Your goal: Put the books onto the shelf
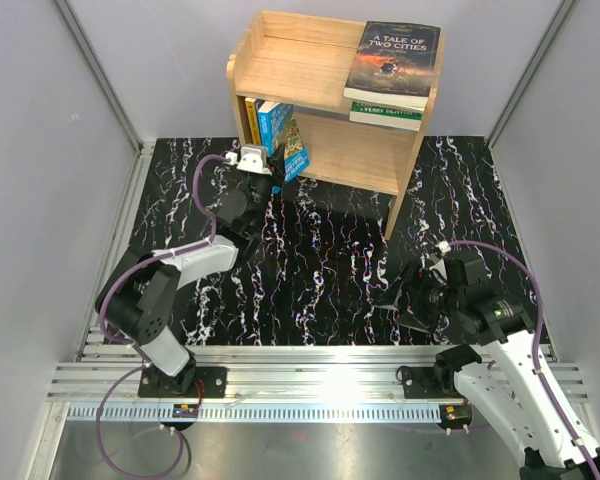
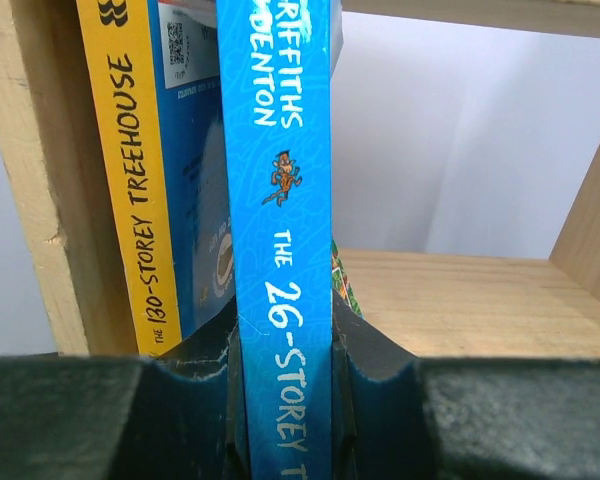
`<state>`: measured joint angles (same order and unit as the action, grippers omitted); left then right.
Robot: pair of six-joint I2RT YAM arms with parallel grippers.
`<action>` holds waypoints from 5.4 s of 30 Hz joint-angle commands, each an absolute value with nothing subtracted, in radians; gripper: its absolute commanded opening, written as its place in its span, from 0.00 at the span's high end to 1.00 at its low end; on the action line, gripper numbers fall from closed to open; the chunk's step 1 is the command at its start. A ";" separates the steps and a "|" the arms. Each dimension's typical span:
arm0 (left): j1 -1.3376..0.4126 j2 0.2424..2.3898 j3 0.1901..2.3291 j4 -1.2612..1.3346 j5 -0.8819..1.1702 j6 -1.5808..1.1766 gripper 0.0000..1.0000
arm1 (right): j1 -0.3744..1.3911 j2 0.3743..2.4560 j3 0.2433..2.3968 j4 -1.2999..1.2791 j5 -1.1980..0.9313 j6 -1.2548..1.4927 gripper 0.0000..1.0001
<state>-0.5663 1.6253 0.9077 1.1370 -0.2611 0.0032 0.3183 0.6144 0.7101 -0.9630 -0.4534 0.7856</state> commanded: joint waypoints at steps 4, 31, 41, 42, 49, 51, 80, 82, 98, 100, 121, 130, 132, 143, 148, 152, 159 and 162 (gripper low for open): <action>-0.528 1.658 0.982 1.497 -0.245 0.005 1.00 | 0.322 0.623 0.683 -0.896 -0.448 0.816 0.09; -0.471 1.917 1.223 1.513 -0.137 -0.040 1.00 | 0.322 0.661 0.655 -0.913 -0.413 0.814 0.09; -0.414 1.956 1.241 1.503 -0.106 -0.098 1.00 | 0.322 0.726 0.643 -0.842 -0.423 0.836 0.10; -0.411 1.954 1.236 1.503 -0.106 -0.098 1.00 | 0.322 0.738 0.644 -0.836 -0.423 0.833 0.10; -0.410 1.931 1.190 1.493 -0.106 -0.113 0.90 | 0.322 0.756 0.650 -0.818 -0.426 0.821 0.10; -0.410 1.921 1.174 1.491 -0.113 -0.121 0.88 | 0.322 0.749 0.649 -0.813 -0.426 0.822 0.10; -0.413 1.924 1.247 1.393 -0.106 -0.072 1.00 | 0.322 0.831 0.680 -0.787 -0.462 0.730 0.10; -0.413 1.946 1.293 1.384 -0.107 -0.071 1.00 | 0.322 0.842 0.680 -0.787 -0.460 0.726 0.09; -0.410 2.002 1.375 1.335 -0.120 -0.057 0.88 | 0.322 0.914 0.692 -0.749 -0.466 0.706 0.10; -0.408 1.982 1.347 1.342 -0.124 -0.060 0.85 | 0.322 0.916 0.692 -0.741 -0.469 0.707 0.10; -0.397 1.891 1.247 1.236 -0.086 -0.107 0.43 | 0.322 0.920 0.657 -0.673 -0.503 0.729 0.10; -0.399 1.836 1.192 1.233 -0.094 -0.150 0.41 | 0.322 0.907 0.661 -0.693 -0.500 0.709 0.09; -0.399 1.819 1.172 1.226 -0.087 -0.153 0.54 | 0.322 0.904 0.661 -0.698 -0.502 0.700 0.09; -0.411 1.839 1.233 1.181 -0.061 -0.137 1.00 | 0.322 0.907 0.647 -0.695 -0.508 0.667 0.09; -0.410 1.902 1.324 1.154 -0.089 -0.118 1.00 | 0.324 0.916 0.657 -0.704 -0.500 0.657 0.09; -0.410 1.947 1.407 1.124 -0.092 -0.100 1.00 | 0.322 0.925 0.663 -0.704 -0.494 0.650 0.09; -0.410 1.954 1.408 1.138 -0.130 -0.074 0.71 | 0.322 0.930 0.666 -0.698 -0.485 0.660 0.09; -0.408 1.934 1.376 1.143 -0.130 -0.078 0.55 | 0.322 0.936 0.658 -0.681 -0.492 0.667 0.09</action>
